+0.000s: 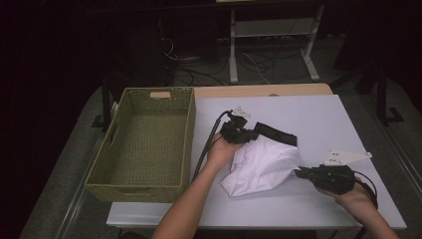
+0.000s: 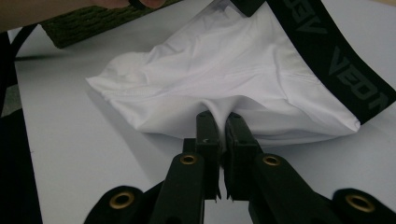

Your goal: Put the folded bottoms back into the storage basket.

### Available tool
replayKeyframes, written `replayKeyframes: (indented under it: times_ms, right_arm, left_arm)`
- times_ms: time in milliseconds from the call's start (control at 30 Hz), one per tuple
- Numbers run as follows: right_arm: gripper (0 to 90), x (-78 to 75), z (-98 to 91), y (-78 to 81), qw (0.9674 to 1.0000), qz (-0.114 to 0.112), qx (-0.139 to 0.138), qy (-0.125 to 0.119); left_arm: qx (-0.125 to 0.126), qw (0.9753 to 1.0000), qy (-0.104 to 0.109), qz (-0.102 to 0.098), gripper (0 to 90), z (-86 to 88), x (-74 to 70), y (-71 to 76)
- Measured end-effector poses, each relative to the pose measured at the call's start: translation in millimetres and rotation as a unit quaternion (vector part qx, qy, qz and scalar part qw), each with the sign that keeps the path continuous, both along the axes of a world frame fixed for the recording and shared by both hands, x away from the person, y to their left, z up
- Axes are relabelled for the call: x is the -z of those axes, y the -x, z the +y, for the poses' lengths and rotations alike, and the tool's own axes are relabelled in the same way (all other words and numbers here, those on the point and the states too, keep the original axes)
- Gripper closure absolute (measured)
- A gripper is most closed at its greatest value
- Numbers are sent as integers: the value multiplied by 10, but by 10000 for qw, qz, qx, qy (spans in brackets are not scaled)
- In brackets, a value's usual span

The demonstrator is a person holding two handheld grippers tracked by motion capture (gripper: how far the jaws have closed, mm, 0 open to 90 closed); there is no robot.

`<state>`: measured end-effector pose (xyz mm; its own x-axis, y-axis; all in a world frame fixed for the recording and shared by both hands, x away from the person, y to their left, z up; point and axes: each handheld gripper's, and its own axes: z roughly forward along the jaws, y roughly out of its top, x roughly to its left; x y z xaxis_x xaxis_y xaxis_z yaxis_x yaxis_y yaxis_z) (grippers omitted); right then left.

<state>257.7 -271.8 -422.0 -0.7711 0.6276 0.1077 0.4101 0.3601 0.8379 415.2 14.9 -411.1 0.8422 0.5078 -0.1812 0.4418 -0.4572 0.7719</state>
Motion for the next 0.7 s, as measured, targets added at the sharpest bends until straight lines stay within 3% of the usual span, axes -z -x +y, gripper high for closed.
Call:
replayKeyframes:
  times_ms: [100, 300, 700]
  right_arm:
    - [846, -39, 16, -18, 10000, -43, -6, -31]
    - [847, -135, 49, -68, 9998, -142, -64, -95]
    - [846, -315, 180, -168, 9992, -294, -139, -214]
  left_arm:
    - [36, 10000, 36, 29, 796, -19, -55, 6]
    - [87, 9999, -98, 9, 797, -65, -141, 26]
    - [126, 9998, 89, 129, 799, -49, -377, 38]
